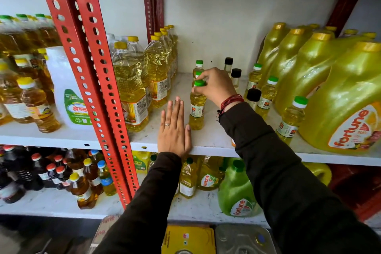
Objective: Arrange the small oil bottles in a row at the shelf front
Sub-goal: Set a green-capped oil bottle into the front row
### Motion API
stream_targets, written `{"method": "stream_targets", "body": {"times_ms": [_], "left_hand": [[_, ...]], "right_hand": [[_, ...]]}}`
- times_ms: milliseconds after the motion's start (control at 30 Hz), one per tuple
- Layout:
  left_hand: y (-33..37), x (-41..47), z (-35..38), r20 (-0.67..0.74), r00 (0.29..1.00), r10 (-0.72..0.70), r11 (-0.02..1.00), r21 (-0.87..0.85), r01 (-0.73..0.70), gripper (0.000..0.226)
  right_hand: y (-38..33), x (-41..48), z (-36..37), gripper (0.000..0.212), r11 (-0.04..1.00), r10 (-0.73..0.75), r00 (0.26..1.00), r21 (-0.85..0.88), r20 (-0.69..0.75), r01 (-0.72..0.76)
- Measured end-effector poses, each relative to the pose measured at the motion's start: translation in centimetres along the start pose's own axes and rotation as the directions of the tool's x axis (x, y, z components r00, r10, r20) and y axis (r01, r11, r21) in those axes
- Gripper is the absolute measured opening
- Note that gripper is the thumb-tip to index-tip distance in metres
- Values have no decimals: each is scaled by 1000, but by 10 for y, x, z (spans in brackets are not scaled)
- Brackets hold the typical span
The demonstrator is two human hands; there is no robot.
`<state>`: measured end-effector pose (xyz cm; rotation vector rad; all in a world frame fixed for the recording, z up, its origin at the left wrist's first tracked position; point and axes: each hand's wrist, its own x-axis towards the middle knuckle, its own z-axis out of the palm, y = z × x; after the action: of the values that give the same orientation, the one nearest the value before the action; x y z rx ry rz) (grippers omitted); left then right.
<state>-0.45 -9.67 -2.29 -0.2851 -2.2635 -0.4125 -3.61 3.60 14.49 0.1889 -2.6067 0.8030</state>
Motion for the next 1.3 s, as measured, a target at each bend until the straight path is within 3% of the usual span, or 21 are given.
{"method": "stream_targets", "body": {"times_ms": [200,367,533,867,1300], "left_hand": [[0,0,0,1,1000,-11,1000,7,11,71],[0,0,-1,8,1000,-18,1000,9,18,71],[1,0,-1,4,1000,-24,1000,10,24,70],[-1,0,2,0,1000,-27,1000,10,27,70],[-2,0,5,-5,1000,-22,1000,3,22,70]], "right_hand": [[-1,-7,3,56,996,60,998,-71,-31,-62],[1,-9,-1,48,992,86,991,80,102,-94],[2,-9,2,40,967,143,979,190,146,-170],[0,-24,-4,42,997,67,991,31,115,-71],[1,-55,-15,34,999,0,996,34,93,-3]]}}
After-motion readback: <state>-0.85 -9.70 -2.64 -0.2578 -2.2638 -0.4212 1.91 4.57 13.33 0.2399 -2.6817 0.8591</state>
